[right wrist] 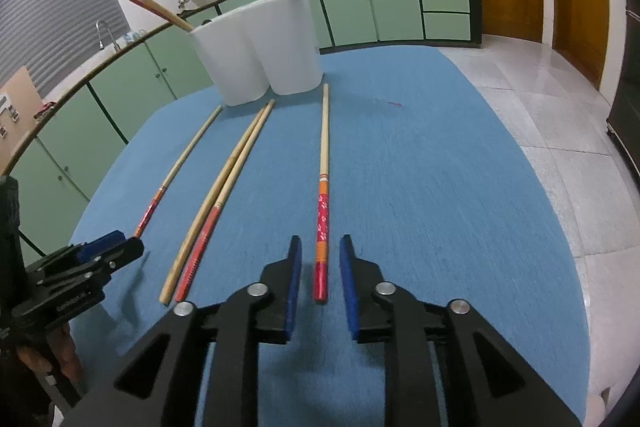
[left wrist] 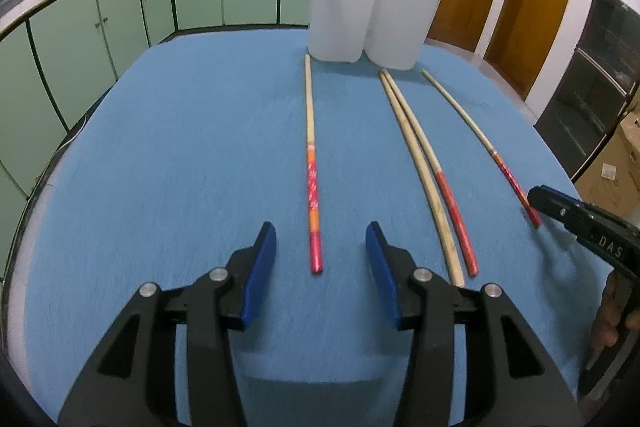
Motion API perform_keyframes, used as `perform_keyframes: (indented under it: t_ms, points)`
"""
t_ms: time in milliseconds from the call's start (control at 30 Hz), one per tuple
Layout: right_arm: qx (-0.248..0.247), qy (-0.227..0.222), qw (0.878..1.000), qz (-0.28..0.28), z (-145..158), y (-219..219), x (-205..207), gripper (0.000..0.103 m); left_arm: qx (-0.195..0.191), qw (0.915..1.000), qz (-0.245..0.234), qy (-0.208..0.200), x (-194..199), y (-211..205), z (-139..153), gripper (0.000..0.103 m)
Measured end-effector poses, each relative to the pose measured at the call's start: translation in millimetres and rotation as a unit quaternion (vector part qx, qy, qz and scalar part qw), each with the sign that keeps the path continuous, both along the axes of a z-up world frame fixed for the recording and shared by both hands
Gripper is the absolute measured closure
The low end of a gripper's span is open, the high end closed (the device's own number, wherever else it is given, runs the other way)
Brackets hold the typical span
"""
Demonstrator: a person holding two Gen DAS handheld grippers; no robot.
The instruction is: Organize utensils
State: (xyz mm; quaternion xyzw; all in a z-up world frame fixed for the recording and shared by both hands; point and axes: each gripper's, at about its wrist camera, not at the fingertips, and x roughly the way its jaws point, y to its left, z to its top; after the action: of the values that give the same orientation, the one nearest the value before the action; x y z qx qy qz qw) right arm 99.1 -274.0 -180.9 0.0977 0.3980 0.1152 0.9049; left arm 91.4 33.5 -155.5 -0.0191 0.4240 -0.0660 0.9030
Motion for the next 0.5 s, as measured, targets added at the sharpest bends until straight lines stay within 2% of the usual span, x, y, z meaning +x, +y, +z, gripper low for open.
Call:
perform_keyframes:
  t_ms: [133, 333, 500]
  points:
    - [-0.004, 0.001, 1.0, 0.002, 0.2, 0.9, -1.7, 0.071, -0.002, 1.0, -0.002, 0.002, -2.9, 0.2, -1.0, 0.054]
    - [-0.016, 0.012, 1.0, 0.013, -4.1, 3.4, -4.5, 0.067, 0.007, 0.9999, -0.014, 0.005, -1.4, -5.6, -2.1, 0.041]
    - [-0.02, 0.013, 0.999, 0.022, -4.9, 6.3, -4.3, 0.059, 0.014, 0.9997, -0.012, 0.013, 2.1, -5.8, -4.8, 0.02]
